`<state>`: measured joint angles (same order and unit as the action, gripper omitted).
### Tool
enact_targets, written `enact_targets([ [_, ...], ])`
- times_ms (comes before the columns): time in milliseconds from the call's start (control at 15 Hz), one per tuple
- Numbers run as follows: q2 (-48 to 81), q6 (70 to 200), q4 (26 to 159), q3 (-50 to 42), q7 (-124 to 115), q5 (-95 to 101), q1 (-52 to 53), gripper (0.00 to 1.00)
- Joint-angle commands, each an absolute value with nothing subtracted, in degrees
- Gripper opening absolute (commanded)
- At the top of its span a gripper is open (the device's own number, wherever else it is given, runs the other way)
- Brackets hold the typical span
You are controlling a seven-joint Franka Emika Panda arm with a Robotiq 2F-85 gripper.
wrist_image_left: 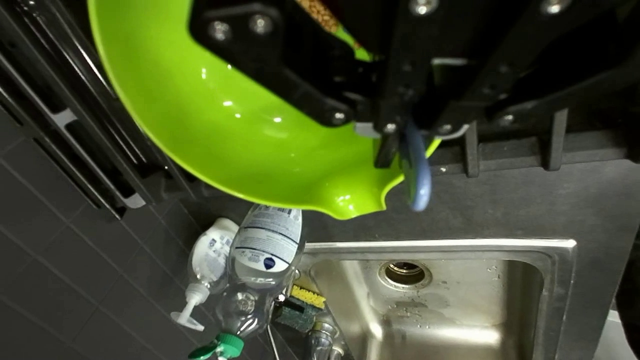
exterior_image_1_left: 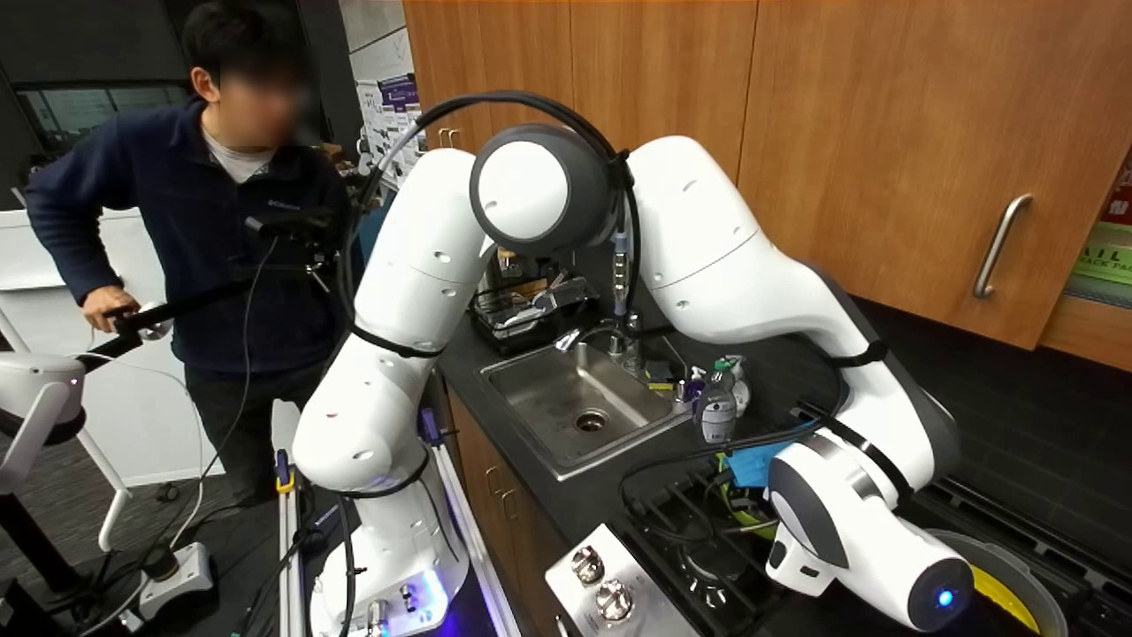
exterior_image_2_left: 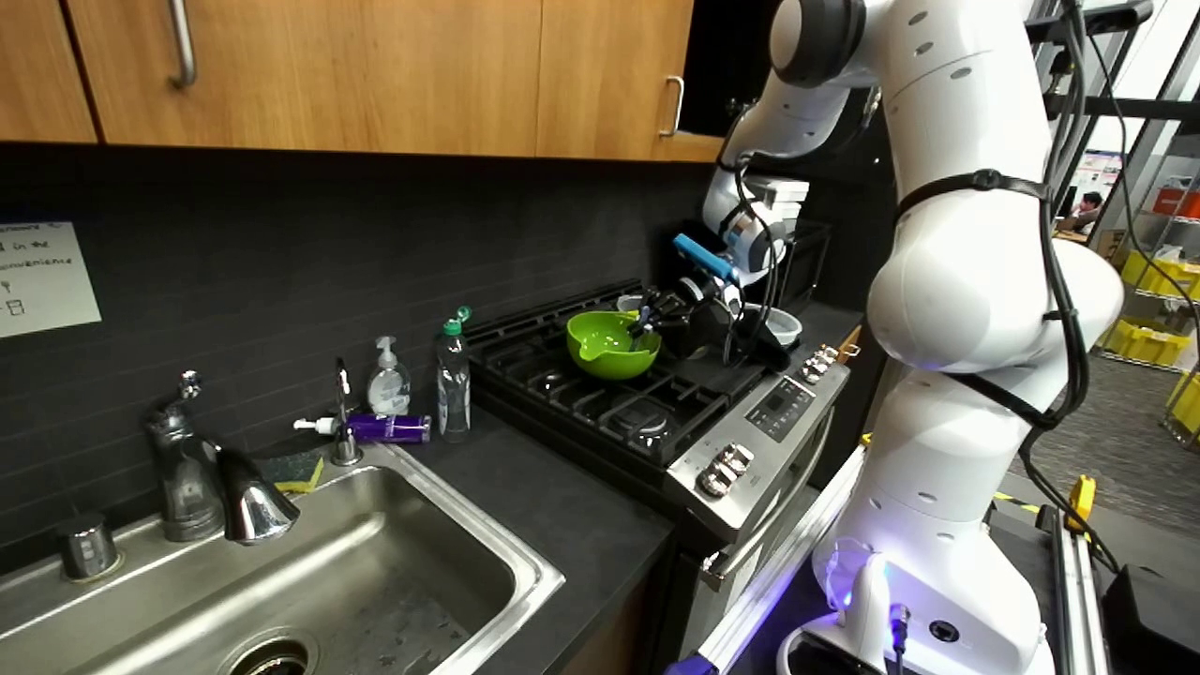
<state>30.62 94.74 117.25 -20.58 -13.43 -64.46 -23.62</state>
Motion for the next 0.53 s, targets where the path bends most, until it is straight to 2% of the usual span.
enact_targets([
  [0,32.19,97.99,115.40,-21.65,-17.58,-62.63,-22.67,0.01],
  [467,32.30,98.45,112.04,-21.43,-21.16,-60.39,-22.65,0.01],
])
